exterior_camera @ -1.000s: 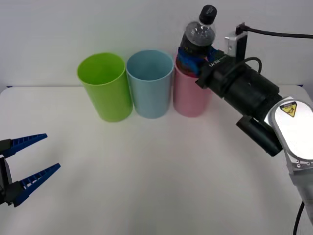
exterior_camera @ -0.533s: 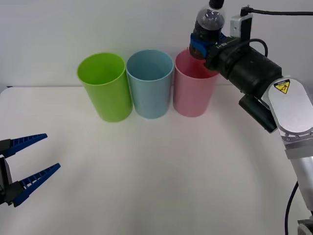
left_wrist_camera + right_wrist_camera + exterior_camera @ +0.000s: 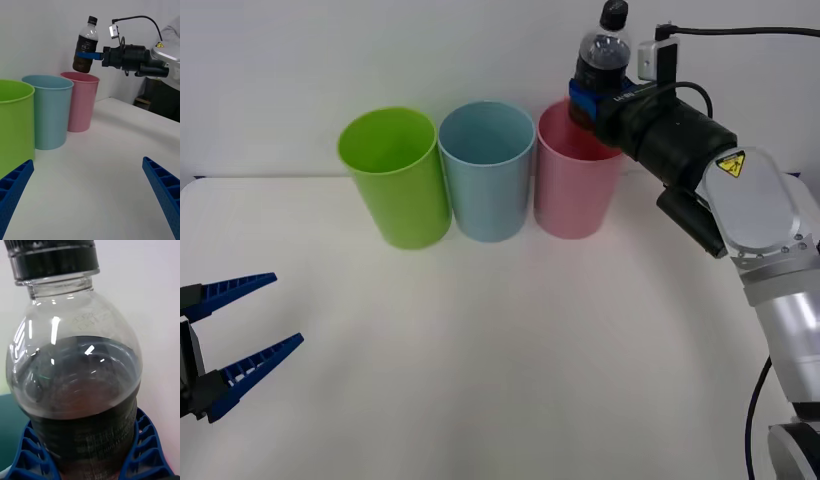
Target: Grasp the object on the table and drop it into the matching bin: aluminum can to the light blue bin, PET bottle to the pink bin.
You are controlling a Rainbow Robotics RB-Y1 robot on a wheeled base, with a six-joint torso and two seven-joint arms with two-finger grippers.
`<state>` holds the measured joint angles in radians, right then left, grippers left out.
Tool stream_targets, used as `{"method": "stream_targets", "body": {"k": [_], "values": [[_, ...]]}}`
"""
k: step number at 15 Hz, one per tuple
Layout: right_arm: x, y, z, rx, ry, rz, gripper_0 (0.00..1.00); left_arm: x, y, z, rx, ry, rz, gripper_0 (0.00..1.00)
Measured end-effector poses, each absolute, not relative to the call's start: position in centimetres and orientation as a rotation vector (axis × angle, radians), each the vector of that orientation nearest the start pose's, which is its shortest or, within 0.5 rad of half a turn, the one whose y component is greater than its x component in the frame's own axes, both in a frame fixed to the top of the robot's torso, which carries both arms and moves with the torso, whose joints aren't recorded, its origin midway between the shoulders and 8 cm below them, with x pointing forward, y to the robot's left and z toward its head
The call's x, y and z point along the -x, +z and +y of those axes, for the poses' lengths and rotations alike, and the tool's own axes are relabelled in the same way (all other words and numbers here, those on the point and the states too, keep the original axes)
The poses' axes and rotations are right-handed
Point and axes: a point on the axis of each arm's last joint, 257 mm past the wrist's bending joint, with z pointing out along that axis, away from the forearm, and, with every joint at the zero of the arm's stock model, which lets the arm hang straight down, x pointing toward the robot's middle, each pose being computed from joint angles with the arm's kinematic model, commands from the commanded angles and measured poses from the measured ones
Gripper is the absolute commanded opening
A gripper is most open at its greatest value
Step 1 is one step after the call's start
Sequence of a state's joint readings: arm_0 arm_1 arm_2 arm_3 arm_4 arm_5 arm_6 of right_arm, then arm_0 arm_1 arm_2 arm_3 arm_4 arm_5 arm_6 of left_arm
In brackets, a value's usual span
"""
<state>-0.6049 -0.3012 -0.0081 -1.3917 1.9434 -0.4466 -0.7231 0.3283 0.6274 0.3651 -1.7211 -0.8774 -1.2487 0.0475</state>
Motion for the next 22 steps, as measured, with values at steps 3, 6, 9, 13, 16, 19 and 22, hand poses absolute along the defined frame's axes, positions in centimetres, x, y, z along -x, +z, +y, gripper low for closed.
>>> {"method": "stream_targets", "body": {"k": [3, 6, 9, 13, 16, 19, 22], "values": [[-66.09, -2.76, -13.22, 0.398, 0.343, 1.446, 0.00, -33.31, -14.54, 27.89, -0.723, -0.743, 1.444, 1.00], [-66.18, -2.81, -13.22, 0.396, 0.344, 1.448, 0.00, -33.31, -14.54, 27.89, -0.723, -0.743, 1.444, 1.00], [-66.18, -2.90, -13.25, 0.396, 0.344, 1.450, 0.00, -33.31, -14.54, 27.89, -0.723, -0.743, 1.444, 1.00], [-66.18, -2.92, -13.25, 0.396, 0.343, 1.450, 0.50, -33.31, -14.54, 27.89, -0.723, -0.743, 1.444, 1.00], [-66.20, -2.80, -13.27, 0.408, 0.328, 1.443, 1.00, -33.31, -14.54, 27.89, -0.723, -0.743, 1.444, 1.00], [-66.15, -2.76, -13.22, 0.416, 0.319, 1.439, 1.00, -33.31, -14.54, 27.89, -0.723, -0.743, 1.444, 1.00], [-66.13, -2.80, -13.12, 0.419, 0.320, 1.440, 1.00, -33.31, -14.54, 27.89, -0.723, -0.743, 1.444, 1.00]]}}
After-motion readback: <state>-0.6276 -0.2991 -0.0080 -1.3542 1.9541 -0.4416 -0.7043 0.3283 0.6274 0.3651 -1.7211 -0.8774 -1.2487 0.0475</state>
